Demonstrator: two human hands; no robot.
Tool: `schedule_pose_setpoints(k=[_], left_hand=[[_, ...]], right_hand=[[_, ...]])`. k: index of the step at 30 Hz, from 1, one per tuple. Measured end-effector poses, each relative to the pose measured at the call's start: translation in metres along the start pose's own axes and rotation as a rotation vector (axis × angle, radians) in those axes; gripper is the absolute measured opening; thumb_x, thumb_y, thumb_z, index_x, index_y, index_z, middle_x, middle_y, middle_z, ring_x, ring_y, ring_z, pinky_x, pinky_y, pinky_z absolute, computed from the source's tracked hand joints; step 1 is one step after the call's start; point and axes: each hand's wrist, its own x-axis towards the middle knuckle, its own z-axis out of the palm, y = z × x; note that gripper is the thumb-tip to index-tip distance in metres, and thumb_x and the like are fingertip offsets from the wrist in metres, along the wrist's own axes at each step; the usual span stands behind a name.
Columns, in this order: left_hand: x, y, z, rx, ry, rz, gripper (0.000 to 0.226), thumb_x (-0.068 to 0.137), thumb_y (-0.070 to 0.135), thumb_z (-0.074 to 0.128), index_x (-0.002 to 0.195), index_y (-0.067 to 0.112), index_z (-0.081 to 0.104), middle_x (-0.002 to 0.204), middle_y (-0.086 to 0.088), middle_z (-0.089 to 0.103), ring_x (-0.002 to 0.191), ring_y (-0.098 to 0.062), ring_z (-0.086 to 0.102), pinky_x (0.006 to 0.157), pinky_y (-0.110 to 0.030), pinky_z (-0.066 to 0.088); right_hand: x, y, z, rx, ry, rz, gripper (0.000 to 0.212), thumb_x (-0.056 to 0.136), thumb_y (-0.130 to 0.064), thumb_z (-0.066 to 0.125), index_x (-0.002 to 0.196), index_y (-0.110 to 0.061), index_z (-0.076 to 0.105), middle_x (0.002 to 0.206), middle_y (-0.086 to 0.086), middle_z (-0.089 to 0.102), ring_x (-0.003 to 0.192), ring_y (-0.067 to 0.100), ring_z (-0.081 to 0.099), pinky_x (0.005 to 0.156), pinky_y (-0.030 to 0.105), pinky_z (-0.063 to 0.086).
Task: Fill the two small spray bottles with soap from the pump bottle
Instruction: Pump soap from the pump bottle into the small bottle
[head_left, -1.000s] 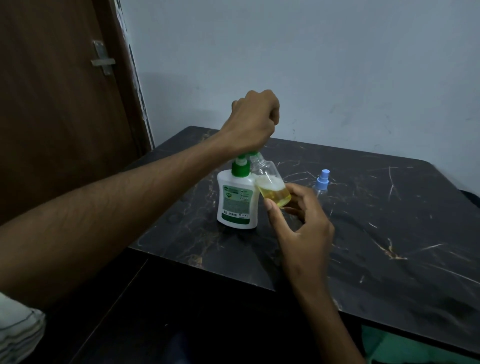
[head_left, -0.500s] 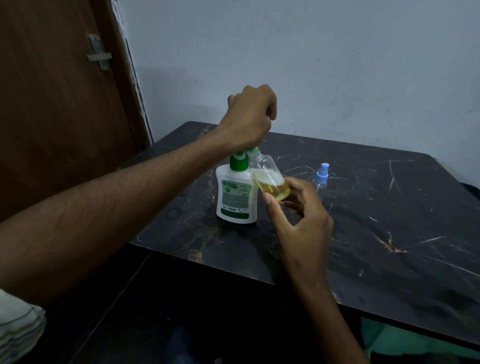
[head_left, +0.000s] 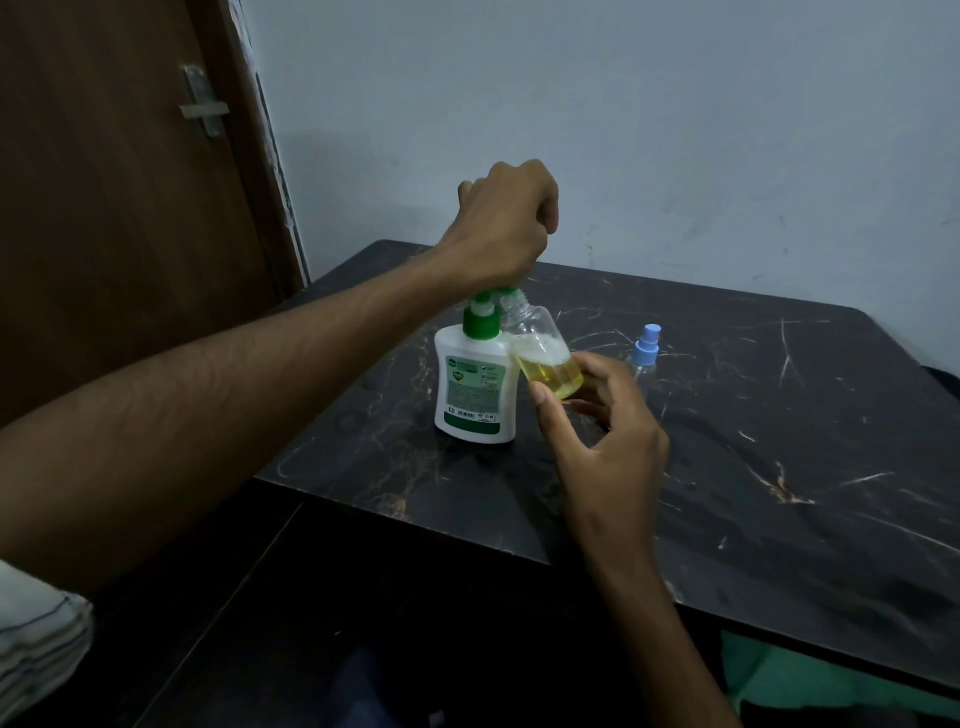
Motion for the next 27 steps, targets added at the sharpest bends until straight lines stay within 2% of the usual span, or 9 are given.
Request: schedule_pose_setpoints(k=[8,14,18,23,27], left_hand=[[-0.0016,-0.0008,0.0036,-0.001,-0.011,-0.01,0.038,0.086,-0.011,0.048,0.1,0.013,0.074,0.111,-0.003,0.071,0.106,-0.025,0.064,0.106,-0.047,0.044],[0.0023,-0.001,0.0023,0.001,-0.016,-0.003,0.042,0.082,-0.012,0.046,0.1,0.015,0.073,0.111,-0.002,0.071,0.108,-0.024,0.065,0.107,-0.045,0.042],[0.0001,-0.0011,0.0062,0.025,-0.018,0.008,0.04,0.084,-0.01,0.048,0.101,0.016,0.073,0.111,-0.001,0.071,0.108,-0.023,0.063,0.101,-0.041,0.035],[0.0037,0.0017,0.0002,0.02,-0.001,0.023,0.043,0.082,-0.011,0.046,0.102,0.016,0.073,0.113,-0.002,0.07,0.107,-0.023,0.062,0.103,-0.042,0.036],[0.0,0.0014,0.0049,0.044,-0.013,0.04,0.042,0.081,-0.011,0.047,0.101,0.016,0.073,0.112,-0.002,0.07,0.105,-0.023,0.062,0.094,-0.038,0.029]], right_hand=[[0.0008,0.0021,-0.0004,-0.003,0.007,-0.006,0.033,0.094,-0.035,0.078,0.122,-0.022,0.068,0.111,-0.018,0.071,0.105,0.004,0.069,0.09,0.018,0.055],[0.0009,0.0025,-0.0001,0.001,0.002,-0.003,0.031,0.094,-0.036,0.077,0.121,-0.023,0.068,0.11,-0.019,0.072,0.105,0.003,0.069,0.09,0.017,0.054],[0.0002,0.0031,-0.0009,-0.004,-0.005,0.003,0.033,0.094,-0.039,0.076,0.122,-0.025,0.068,0.11,-0.022,0.07,0.106,0.001,0.068,0.09,0.014,0.053],[0.0002,0.0023,-0.0008,0.007,-0.003,0.002,0.033,0.093,-0.041,0.075,0.122,-0.026,0.068,0.109,-0.025,0.069,0.107,0.0,0.068,0.09,0.012,0.052],[0.0,0.0024,-0.0006,0.005,-0.008,0.003,0.035,0.094,-0.042,0.074,0.123,-0.024,0.068,0.11,-0.024,0.069,0.107,-0.001,0.067,0.089,0.01,0.051]])
